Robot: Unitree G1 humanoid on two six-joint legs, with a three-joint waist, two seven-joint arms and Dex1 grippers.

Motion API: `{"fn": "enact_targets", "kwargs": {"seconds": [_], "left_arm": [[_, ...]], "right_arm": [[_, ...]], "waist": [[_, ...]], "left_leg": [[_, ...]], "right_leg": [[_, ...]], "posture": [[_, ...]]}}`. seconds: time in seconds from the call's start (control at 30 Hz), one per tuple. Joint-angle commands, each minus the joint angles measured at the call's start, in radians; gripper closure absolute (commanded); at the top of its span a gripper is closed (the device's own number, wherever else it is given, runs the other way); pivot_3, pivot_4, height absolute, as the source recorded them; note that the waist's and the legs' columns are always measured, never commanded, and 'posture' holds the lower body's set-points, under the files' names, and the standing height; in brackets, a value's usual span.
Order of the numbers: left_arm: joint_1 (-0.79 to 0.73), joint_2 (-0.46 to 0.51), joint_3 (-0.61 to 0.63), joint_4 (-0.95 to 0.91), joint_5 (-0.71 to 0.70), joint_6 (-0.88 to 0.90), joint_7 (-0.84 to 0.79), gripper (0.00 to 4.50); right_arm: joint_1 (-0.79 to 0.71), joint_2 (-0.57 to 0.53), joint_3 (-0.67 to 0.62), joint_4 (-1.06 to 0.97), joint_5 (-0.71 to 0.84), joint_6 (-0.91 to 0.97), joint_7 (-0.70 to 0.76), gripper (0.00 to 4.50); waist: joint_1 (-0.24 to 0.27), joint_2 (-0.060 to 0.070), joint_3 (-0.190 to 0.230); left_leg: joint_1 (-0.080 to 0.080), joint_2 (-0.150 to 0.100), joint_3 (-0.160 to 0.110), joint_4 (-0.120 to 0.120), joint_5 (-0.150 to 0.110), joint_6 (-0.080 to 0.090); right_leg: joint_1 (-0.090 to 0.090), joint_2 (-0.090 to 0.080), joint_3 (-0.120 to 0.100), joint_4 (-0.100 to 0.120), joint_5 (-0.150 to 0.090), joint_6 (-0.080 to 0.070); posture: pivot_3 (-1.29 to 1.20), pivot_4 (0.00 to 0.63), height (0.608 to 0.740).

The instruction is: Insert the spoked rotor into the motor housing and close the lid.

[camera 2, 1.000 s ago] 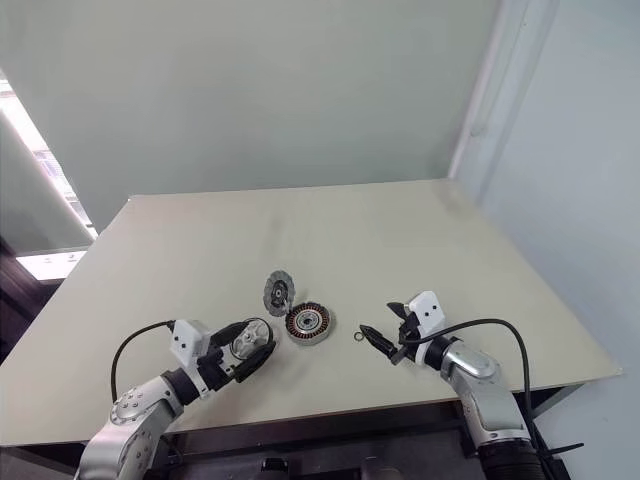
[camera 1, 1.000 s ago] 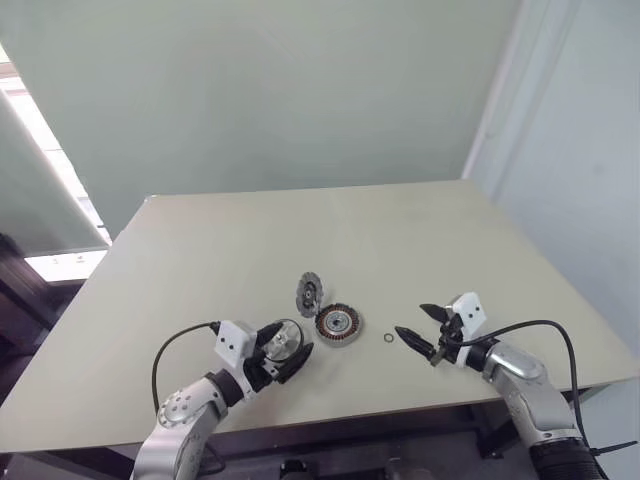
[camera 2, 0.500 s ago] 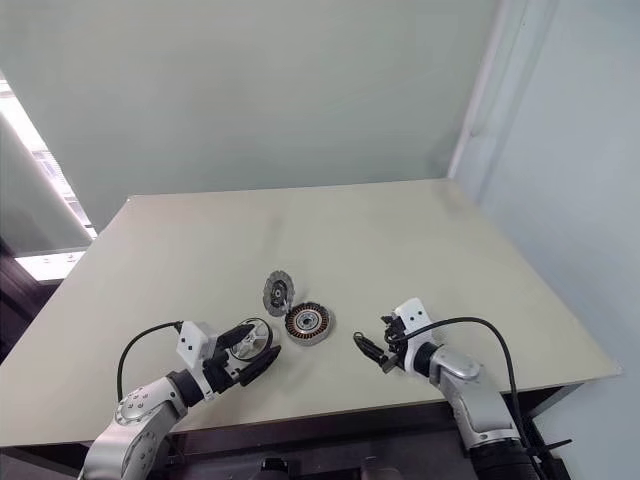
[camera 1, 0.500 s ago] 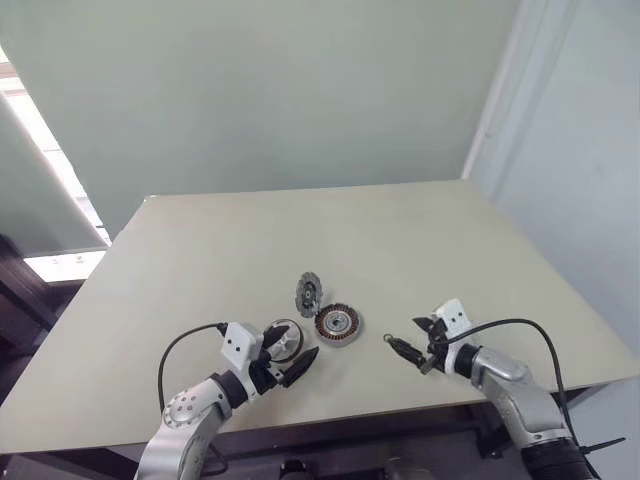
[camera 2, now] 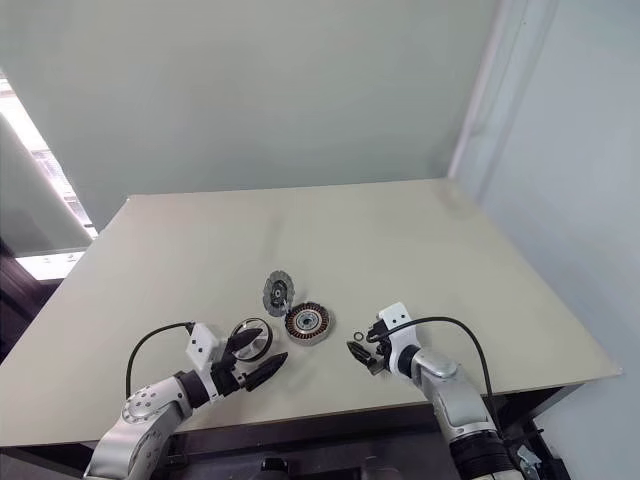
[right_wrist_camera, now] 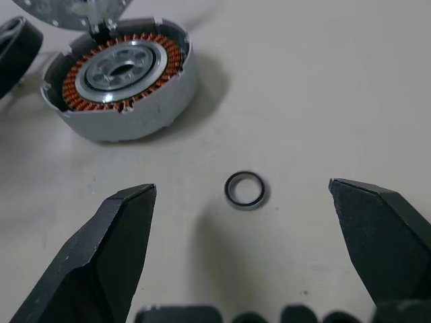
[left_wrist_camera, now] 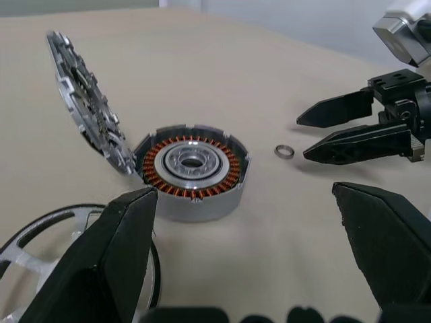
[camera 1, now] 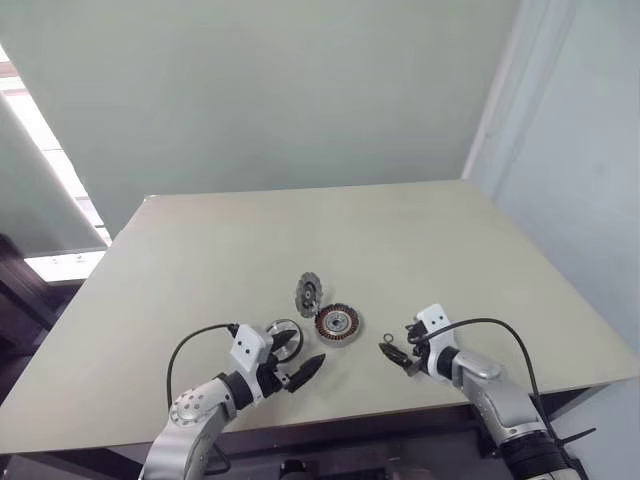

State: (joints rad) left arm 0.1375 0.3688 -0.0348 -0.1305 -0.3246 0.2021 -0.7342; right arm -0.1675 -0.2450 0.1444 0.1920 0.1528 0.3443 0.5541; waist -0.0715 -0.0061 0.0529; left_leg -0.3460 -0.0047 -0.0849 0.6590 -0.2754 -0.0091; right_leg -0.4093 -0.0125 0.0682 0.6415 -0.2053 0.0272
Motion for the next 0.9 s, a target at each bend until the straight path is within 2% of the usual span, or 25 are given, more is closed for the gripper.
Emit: {"fn": "enact_targets", "kwargs": {"seconds": [0.03,0.4,0.9], "left_arm": [[-0.01,0.013,-0.019,-0.016,0.017,-0.023,-0.015,0.05],[0.002,0.058,-0.07,-0.026,0.033,-0.005,-0.053,0.05],[-0.009,0.058,-0.092,-0.005,0.045,-0.014,-0.066,0.05]], "right_arm": [[-0.038,0.015,-0.005,0.027,-0.015,-0.044,-0.013,0.0],[-0.052,0.042,-0.001,0.094,-0.03,-0.075,-0.02,0.0],[-0.058,0.064,-0.001,0.118,-0.041,-0.101,-0.029,0.0]], "waist": [[0.0,0.0,0.0],[0.0,0.0,0.0],[-0.003,0.0,0.0]], "left_leg": [[0.0,0.0,0.0,0.0,0.0,0.0],[0.0,0.0,0.0,0.0,0.0,0.0],[0.001,0.001,0.0,0.0,0.0,0.0]], "right_leg": [[0.0,0.0,0.0,0.0,0.0,0.0],[0.0,0.0,0.0,0.0,0.0,0.0],[0.0,0.0,0.0,0.0,0.0,0.0]], "posture": [[0.0,0.0,0.74],[0.0,0.0,0.74],[0.0,0.0,0.74]]}}
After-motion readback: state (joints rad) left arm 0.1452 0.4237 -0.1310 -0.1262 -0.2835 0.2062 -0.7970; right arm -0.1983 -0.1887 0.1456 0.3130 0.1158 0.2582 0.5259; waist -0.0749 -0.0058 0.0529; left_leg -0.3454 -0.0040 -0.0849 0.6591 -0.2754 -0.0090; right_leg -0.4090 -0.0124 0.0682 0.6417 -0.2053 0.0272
